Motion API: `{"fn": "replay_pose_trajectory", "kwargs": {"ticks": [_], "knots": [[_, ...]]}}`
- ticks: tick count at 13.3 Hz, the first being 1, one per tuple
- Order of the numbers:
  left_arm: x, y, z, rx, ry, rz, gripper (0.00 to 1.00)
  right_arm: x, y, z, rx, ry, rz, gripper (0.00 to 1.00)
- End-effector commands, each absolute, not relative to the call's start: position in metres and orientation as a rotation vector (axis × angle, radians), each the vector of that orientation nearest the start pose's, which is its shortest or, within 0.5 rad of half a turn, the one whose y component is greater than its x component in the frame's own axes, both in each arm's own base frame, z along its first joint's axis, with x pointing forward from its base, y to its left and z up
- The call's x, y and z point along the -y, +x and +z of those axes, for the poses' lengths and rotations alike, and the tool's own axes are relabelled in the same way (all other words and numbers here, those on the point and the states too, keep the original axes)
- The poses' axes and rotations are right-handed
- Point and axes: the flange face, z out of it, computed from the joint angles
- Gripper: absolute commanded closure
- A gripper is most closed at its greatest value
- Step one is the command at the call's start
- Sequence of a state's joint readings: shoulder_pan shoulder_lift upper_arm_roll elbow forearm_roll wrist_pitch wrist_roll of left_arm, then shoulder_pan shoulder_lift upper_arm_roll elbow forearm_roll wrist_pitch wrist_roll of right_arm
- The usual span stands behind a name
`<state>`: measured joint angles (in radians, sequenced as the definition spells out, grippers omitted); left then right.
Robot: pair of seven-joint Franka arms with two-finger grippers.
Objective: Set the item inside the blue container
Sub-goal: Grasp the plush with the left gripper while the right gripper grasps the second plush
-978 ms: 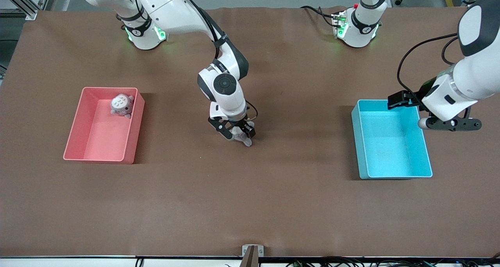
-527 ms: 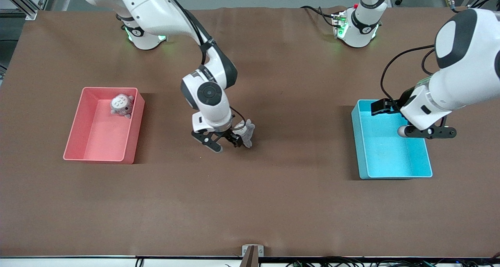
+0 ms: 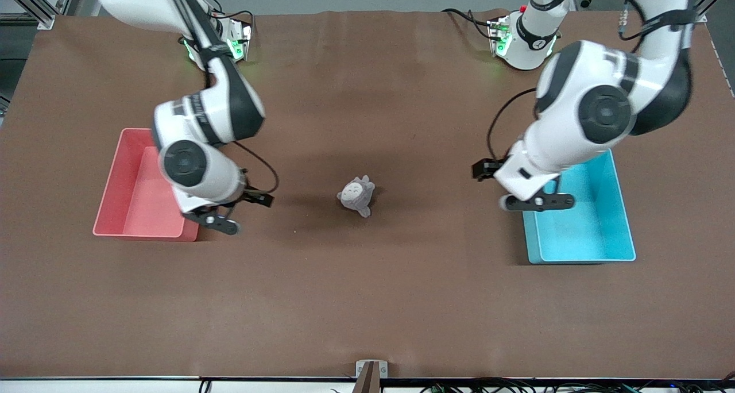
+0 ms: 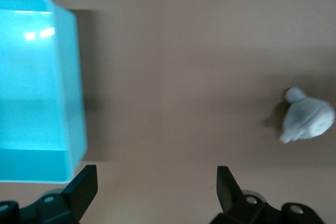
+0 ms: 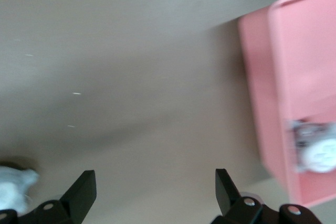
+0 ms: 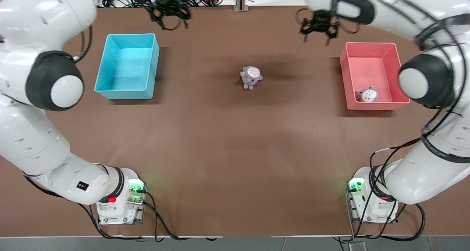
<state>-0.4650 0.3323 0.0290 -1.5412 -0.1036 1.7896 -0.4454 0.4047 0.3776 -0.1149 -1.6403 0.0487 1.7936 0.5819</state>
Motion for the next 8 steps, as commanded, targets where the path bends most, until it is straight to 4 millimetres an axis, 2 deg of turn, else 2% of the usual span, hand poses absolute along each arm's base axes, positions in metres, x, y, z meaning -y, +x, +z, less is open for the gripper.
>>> {"fn": "replay_pose_trajectory", "kwargs": {"ticks": [1, 4, 8], "knots": [[0.345, 0.574, 0.43, 0.068, -3.2, 0.128, 0.0, -0.114, 0.577, 0.413, -0.327, -3.154, 0.352, 0.0], [0.419, 0.552, 0.386, -0.019, -3.225, 0.042, 0.0, -0.048, 0.553, 0.423, -0.247, -3.121, 0.37, 0.0], [0.484, 0.531, 0.33, -0.147, -3.282, -0.119, 0.0, -0.004, 0.531, 0.4, -0.201, -3.103, 0.38, 0.0]]}}
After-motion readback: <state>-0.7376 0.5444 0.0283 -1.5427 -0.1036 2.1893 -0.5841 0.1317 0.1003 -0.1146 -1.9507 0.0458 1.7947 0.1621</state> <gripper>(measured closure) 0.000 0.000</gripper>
